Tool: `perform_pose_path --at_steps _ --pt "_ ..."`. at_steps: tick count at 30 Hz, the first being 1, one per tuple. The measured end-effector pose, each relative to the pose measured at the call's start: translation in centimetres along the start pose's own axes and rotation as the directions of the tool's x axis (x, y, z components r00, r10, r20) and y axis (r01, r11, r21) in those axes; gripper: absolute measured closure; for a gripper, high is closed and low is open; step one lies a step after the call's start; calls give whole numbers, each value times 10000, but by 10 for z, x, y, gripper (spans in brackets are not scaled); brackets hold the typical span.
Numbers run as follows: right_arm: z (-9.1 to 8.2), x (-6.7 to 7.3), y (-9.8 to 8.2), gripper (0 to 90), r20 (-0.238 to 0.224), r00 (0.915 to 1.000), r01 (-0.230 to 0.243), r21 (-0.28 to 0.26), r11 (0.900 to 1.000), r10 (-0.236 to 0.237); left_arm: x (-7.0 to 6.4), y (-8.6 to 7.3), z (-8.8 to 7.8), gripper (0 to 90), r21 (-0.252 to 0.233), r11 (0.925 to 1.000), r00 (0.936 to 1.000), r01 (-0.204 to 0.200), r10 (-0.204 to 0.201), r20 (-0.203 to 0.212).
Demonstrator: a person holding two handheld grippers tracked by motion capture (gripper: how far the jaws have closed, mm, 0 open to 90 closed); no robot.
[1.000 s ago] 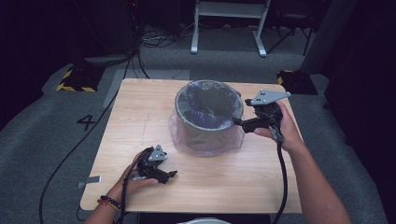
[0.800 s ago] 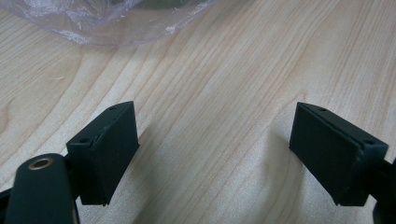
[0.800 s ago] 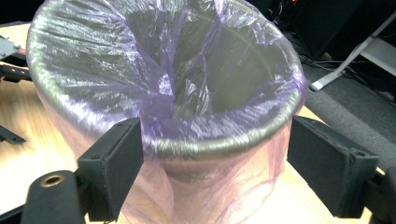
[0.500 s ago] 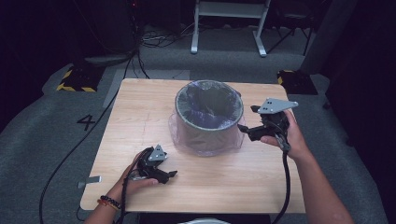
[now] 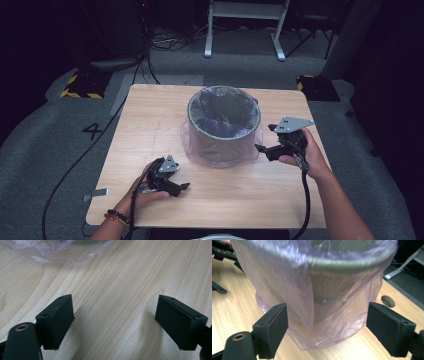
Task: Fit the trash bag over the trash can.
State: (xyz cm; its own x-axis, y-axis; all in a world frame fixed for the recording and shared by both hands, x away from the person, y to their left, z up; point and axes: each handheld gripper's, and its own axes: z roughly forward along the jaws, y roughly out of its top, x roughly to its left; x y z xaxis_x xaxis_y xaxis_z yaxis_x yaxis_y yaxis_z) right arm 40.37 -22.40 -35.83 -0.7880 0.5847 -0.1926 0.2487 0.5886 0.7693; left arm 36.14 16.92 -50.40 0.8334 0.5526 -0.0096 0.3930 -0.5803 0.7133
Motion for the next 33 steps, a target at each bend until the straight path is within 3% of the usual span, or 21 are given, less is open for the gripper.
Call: perform_pose_path --at_steps 33 --pt "34 14 -66 177 -295 9991 -255 1624 9864 307 0 0 0 151 1 10000 10000 2 -2 6"
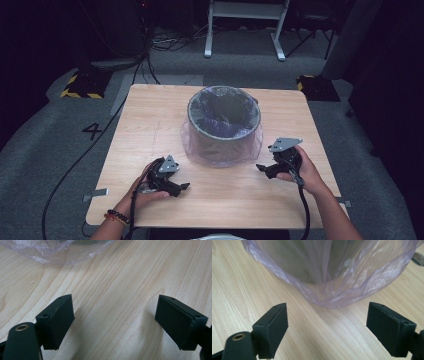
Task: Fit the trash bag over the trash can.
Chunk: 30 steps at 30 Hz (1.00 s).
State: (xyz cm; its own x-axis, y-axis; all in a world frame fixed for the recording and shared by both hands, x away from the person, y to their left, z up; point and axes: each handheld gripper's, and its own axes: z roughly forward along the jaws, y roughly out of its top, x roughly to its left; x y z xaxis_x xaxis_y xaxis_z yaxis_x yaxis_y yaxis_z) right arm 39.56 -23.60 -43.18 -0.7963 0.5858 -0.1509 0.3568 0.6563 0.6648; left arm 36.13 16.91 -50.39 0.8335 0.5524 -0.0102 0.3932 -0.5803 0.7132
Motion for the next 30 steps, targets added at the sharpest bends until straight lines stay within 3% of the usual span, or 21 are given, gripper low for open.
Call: perform_pose_path --at_steps 19,30 --pt "10 6 -34 179 135 9994 -334 569 9978 327 0 0 0 151 7 10000 10000 4 -4 -5" --pt "11 4 -54 182 96 9956 -934 636 9936 930 0 0 0 151 -3 10000 10000 -2 2 2"
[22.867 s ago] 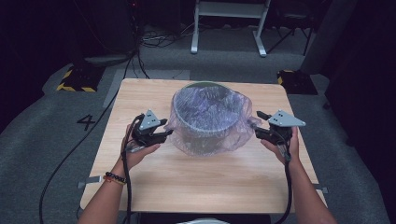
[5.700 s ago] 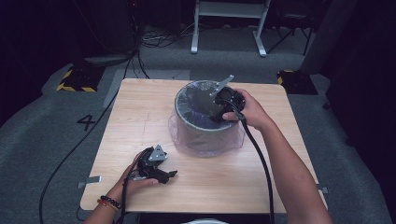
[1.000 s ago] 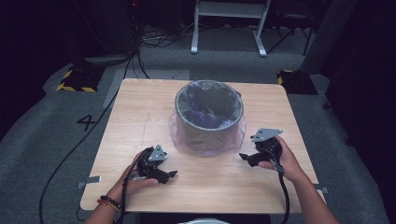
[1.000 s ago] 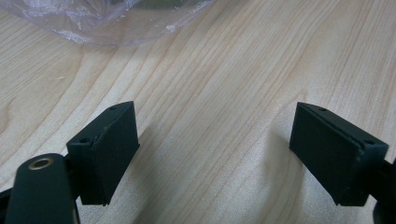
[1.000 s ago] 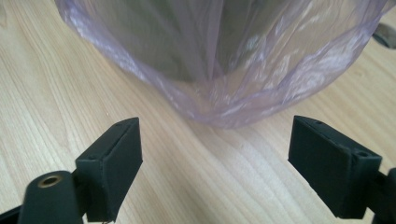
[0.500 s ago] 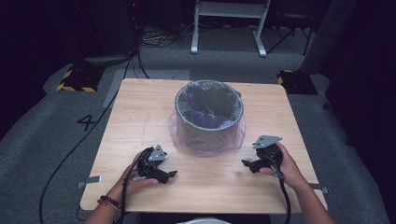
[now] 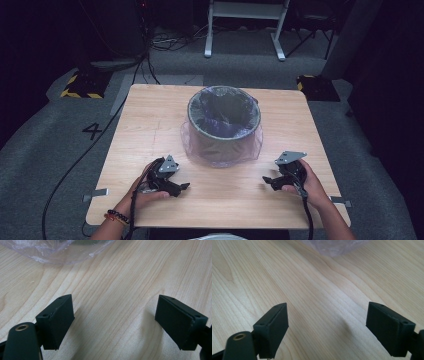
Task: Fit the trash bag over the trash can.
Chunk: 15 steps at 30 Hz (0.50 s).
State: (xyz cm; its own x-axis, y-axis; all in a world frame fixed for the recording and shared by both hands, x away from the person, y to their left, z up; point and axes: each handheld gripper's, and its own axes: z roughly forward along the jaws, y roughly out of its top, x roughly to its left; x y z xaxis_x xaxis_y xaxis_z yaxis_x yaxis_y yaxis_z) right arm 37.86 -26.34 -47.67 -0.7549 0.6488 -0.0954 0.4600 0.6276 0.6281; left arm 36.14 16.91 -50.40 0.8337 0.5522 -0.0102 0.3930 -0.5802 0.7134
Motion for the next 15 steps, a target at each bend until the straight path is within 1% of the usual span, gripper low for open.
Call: perform_pose_path --at_steps 2,8,11,15 --pt "-1 -1 -4 182 57 9999 -89 29 10000 89 0 0 0 151 2 10000 10000 3 -3 -1" --pt "-3 -2 -17 183 73 9990 -450 -113 9989 451 0 0 0 151 1 10000 10000 0 0 0" --pt "-4 -3 -24 183 199 9978 -633 -93 9979 635 0 0 0 151 1 10000 10000 6 -6 -5" --pt "-7 -3 -33 183 304 9951 -927 -333 9951 937 0 0 0 151 3 10000 10000 3 -3 -5"
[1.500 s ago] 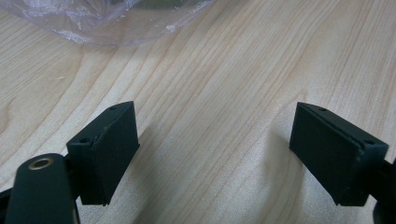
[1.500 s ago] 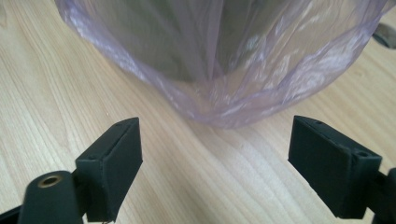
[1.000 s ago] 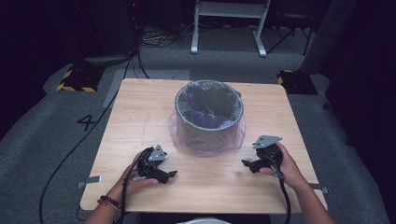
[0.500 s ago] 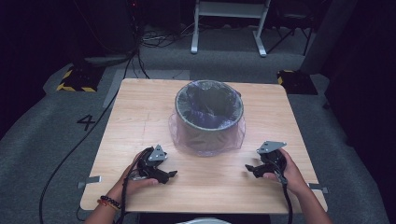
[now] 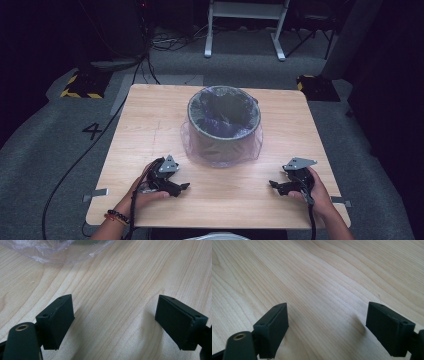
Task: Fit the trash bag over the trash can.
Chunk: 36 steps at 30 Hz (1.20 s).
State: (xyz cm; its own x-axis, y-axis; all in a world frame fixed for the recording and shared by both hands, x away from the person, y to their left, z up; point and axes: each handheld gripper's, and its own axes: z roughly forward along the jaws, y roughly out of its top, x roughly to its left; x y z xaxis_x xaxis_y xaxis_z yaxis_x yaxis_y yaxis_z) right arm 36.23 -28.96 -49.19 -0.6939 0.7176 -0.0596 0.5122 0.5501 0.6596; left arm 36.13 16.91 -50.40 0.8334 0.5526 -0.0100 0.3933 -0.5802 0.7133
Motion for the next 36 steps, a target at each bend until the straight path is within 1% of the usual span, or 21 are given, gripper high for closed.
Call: perform_pose_path --at_steps 5,8,9,12,13,15,19,22,36 --pt "-5 -4 -12 174 65 9990 -436 -355 9984 439 0 0 0 150 11 10000 10000 13 -13 22" --pt "-7 -9 -19 155 152 9973 -712 -609 9956 723 1 0 0 149 13 10000 10000 2 -2 34" --pt "-7 -11 -22 155 103 9962 -858 -698 9939 867 1 0 0 149 16 10000 10000 -2 2 46" --pt "-9 -15 -28 154 154 9947 -990 -1042 9896 1012 1 0 0 149 20 10000 10000 -11 11 46" --pt "-9 -16 -30 153 177 9943 -1028 -1072 9889 1053 1 0 0 149 22 10000 10000 -10 10 45" --pt "-11 -20 -32 149 193 9943 -1019 -1083 9889 1046 1 0 0 148 18 10000 10000 -9 9 45" --pt "-13 -28 -36 149 297 9923 -1160 -1078 9874 1199 1 1 1 148 23 10000 10000 -24 24 66" --pt "-14 -31 -37 150 360 9910 -1242 -1085 9863 1288 2 1 1 148 21 10000 9999 -71 71 135" --pt "-14 -31 -37 148 364 9913 -1222 -1074 9867 1267 1 0 0 149 9 9999 9998 -136 136 136"
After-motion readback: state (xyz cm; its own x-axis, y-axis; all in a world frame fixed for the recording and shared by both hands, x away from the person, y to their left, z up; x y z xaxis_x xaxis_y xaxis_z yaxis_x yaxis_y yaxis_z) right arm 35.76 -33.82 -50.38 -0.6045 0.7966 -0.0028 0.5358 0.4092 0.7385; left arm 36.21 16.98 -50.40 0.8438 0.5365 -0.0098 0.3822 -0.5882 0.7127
